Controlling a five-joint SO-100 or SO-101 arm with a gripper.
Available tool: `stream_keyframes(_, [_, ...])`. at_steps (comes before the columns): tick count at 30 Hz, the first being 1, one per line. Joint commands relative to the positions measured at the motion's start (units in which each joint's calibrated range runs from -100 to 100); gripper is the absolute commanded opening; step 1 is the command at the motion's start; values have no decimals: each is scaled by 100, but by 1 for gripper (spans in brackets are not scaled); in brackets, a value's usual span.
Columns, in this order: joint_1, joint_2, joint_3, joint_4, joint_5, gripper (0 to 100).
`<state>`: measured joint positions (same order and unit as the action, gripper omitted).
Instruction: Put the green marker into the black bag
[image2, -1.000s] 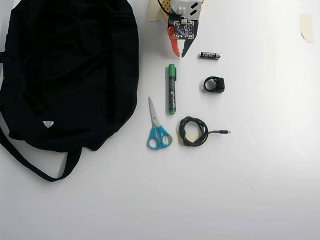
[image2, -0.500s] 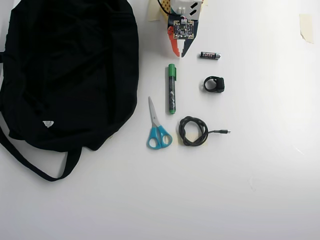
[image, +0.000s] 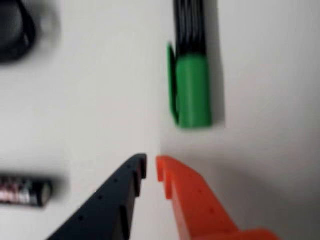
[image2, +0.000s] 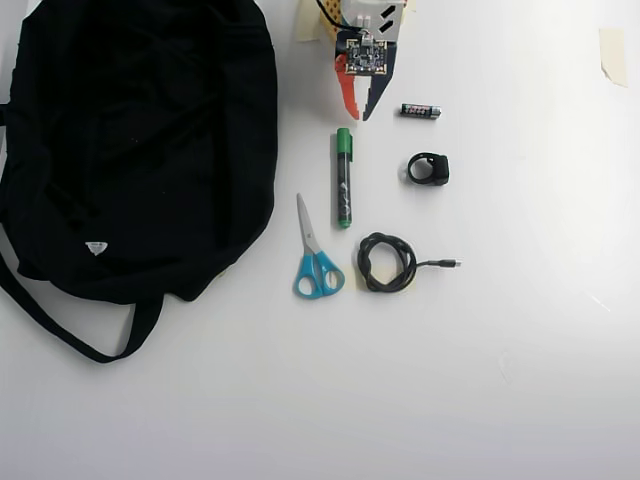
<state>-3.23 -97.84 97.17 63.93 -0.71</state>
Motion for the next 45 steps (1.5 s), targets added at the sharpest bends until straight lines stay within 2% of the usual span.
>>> stream_keyframes(1, [-111,506,-526,-752,13,3])
stream_keyframes(12, [-709,2971,-2655,-3413,13,3])
stream_keyframes(20, [-664,5062,-4371,-4662,18,3])
stream_keyframes(37, [-208,9170,-9744,-4748,71,3])
stream_keyframes(41, [-125,9801,-10508,-4748,66,3])
stream_keyframes(45, [-111,9834,-10508,-4740,66,3])
